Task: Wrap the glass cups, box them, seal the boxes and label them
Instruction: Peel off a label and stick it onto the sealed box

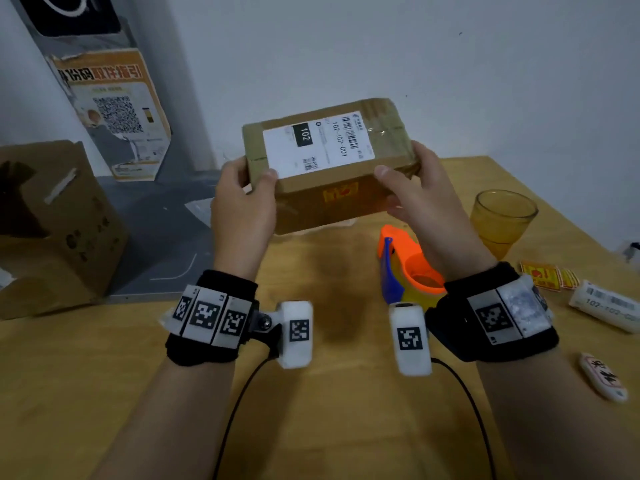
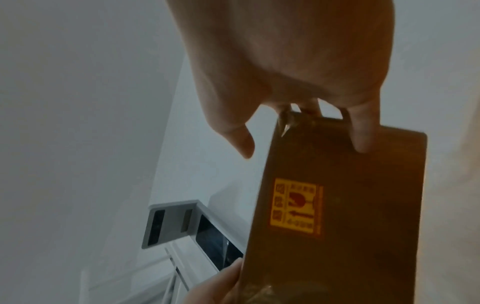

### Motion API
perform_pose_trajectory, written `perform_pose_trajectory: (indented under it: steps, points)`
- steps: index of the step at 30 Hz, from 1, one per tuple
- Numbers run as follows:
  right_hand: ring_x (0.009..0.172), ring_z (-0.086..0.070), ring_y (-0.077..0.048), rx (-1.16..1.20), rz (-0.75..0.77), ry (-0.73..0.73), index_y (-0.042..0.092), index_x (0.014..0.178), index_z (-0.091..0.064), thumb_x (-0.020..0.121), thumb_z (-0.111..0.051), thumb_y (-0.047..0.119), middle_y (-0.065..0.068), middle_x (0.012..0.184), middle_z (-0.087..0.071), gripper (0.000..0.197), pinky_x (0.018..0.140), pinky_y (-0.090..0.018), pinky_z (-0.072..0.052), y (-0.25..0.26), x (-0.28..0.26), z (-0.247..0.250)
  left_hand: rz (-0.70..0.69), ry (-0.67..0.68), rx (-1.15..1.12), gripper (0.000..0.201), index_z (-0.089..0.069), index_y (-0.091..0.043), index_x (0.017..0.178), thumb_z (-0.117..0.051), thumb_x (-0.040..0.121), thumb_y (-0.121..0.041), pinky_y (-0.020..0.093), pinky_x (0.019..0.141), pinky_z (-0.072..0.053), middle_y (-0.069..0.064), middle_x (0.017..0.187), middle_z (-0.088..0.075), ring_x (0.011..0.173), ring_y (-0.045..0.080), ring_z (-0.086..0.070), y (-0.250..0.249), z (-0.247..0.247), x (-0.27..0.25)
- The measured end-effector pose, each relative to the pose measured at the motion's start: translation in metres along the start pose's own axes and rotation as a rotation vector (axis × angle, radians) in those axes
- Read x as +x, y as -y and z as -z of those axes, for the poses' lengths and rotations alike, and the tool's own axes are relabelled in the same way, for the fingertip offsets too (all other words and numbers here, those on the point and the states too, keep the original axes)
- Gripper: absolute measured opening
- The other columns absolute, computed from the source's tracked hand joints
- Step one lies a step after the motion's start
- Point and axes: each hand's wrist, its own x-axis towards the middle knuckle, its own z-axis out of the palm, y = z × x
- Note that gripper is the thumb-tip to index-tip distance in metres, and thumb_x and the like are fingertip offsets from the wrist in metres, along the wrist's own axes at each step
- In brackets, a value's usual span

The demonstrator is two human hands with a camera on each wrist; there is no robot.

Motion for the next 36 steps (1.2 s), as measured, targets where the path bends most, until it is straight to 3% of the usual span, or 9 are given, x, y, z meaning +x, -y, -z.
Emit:
perform_pose_trajectory:
  steps: [4, 9, 14, 18, 20, 24, 28, 32, 36]
  points:
    - [0.113, -0.066, -0.013, 0.095, -0.062, -0.148, 0.026, 0.142, -0.041, 0.085, -0.072, 0.034, 0.006, 0.127, -0.063, 0.066, 0.093, -0.039, -0.058, 0.007, 0.038, 0.013, 0.082, 0.154, -0.053, 0.037, -0.060, -0.029, 0.129, -0.059, 0.092, -0.036, 0.042, 0.092, -0.059, -0.011, 0.126, -0.069, 0.113, 0.010, -0.067, -0.009, -0.032, 0.012]
    - [0.117, -0.051, -0.018, 0.010, -0.161, -0.300, 0.025, 0.150, -0.028, 0.083, -0.069, 0.037, -0.001, 0.147, -0.037, 0.080, 0.097, -0.044, -0.054, 0.015, 0.087, 0.031, 0.286, 0.323, -0.160, 0.021, -0.062, -0.014, 0.122, -0.054, 0.103, -0.009, 0.024, 0.057, -0.058, -0.004, 0.105, -0.072, 0.086, 0.009, -0.071, -0.014, -0.088, 0.024]
    - [0.119, -0.041, -0.024, -0.023, -0.270, -0.335, 0.020, 0.157, -0.018, 0.093, -0.064, 0.029, -0.005, 0.153, -0.027, 0.080, 0.105, -0.045, -0.050, 0.004, 0.116, 0.044, 0.428, 0.391, -0.220, 0.022, -0.059, -0.015, 0.125, -0.055, 0.103, -0.016, 0.034, 0.076, -0.058, -0.002, 0.102, -0.068, 0.091, 0.017, -0.067, -0.005, -0.119, 0.032]
    - [0.129, -0.050, -0.035, 0.060, -0.381, -0.295, 0.024, 0.157, -0.022, 0.068, -0.075, 0.036, -0.009, 0.152, -0.038, 0.104, 0.100, -0.053, -0.054, -0.023, 0.124, 0.048, 0.493, 0.448, -0.262, 0.018, -0.067, -0.014, 0.116, -0.059, 0.100, -0.020, 0.037, 0.081, -0.054, 0.005, 0.099, -0.067, 0.096, 0.026, -0.062, 0.004, -0.125, 0.031]
    - [0.126, -0.056, -0.037, 0.108, -0.392, -0.222, 0.017, 0.146, -0.042, 0.062, -0.076, 0.036, -0.011, 0.143, -0.050, 0.093, 0.100, -0.055, -0.053, -0.038, 0.130, 0.045, 0.495, 0.457, -0.227, 0.011, -0.069, -0.019, 0.107, -0.061, 0.100, -0.021, 0.041, 0.087, -0.056, 0.003, 0.105, -0.069, 0.105, 0.028, -0.063, 0.005, -0.124, 0.029]
    - [0.110, -0.052, -0.030, -0.036, -0.321, -0.061, 0.002, 0.138, -0.056, 0.092, -0.065, 0.023, -0.008, 0.116, -0.051, 0.051, 0.108, -0.054, -0.046, -0.007, 0.094, 0.018, 0.404, 0.486, -0.110, 0.026, -0.067, -0.017, 0.124, -0.060, 0.100, -0.016, 0.040, 0.084, -0.058, 0.002, 0.111, -0.067, 0.105, 0.023, -0.064, -0.001, -0.110, 0.026]
    - [0.126, -0.057, -0.032, -0.139, -0.287, 0.010, 0.027, 0.104, -0.069, 0.097, -0.064, 0.023, 0.002, 0.110, -0.063, 0.009, 0.107, -0.050, -0.050, 0.008, 0.075, 0.007, 0.323, 0.379, 0.016, 0.021, -0.069, -0.021, 0.114, -0.057, 0.099, -0.012, 0.037, 0.086, -0.054, -0.002, 0.108, -0.065, 0.106, 0.019, -0.059, 0.003, -0.076, 0.027]
    - [0.097, -0.064, -0.022, -0.365, -0.187, 0.092, 0.020, 0.114, -0.075, 0.097, -0.063, 0.025, -0.014, 0.123, -0.068, 0.021, 0.090, -0.038, -0.052, 0.012, 0.053, 0.000, 0.320, 0.197, 0.095, 0.033, -0.067, -0.018, 0.122, -0.059, 0.092, -0.009, 0.033, 0.092, -0.045, -0.002, 0.112, -0.063, 0.111, 0.020, -0.056, 0.024, -0.034, 0.028]
    - [0.093, -0.052, -0.019, -0.485, -0.184, 0.191, 0.011, 0.109, -0.077, 0.096, -0.065, 0.028, -0.001, 0.107, -0.059, 0.024, 0.072, -0.030, -0.043, 0.006, 0.036, 0.003, 0.490, -0.058, 0.193, 0.049, -0.057, -0.033, 0.123, -0.064, 0.075, -0.025, 0.043, 0.102, -0.044, 0.009, 0.143, -0.031, 0.120, 0.032, -0.043, 0.041, 0.010, 0.018]
